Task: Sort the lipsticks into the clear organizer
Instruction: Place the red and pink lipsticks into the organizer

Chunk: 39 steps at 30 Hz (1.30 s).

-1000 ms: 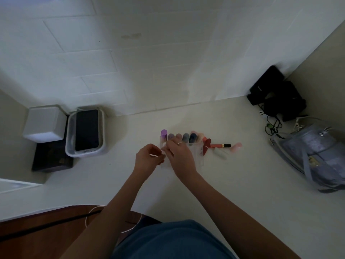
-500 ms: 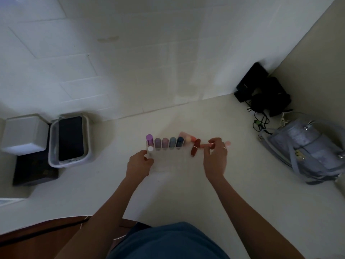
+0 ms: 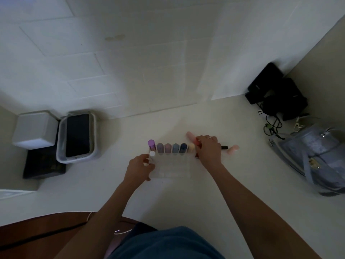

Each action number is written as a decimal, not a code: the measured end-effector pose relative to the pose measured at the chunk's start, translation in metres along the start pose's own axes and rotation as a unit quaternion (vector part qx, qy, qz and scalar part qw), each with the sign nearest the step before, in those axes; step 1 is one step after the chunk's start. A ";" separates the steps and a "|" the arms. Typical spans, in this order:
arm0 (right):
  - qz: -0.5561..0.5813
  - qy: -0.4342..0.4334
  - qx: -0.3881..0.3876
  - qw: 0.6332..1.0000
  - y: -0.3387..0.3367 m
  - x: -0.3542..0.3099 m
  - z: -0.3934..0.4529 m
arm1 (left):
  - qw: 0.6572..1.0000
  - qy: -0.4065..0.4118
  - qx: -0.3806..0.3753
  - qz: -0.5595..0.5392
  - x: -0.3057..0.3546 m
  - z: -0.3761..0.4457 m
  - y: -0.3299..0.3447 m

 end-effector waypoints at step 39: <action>0.130 0.064 -0.017 0.989 -0.038 0.032 -0.050 | 0.936 0.301 -0.073 0.169 0.090 -0.030 0.066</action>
Point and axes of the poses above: each hand's wrist, its own z-axis towards the middle knuckle, its own y-axis out of the palm, x = y × z, the point moved 8 cm from there along z, towards the middle knuckle, and after that the axes turned 13 degrees about y, right-handed, at the moved point
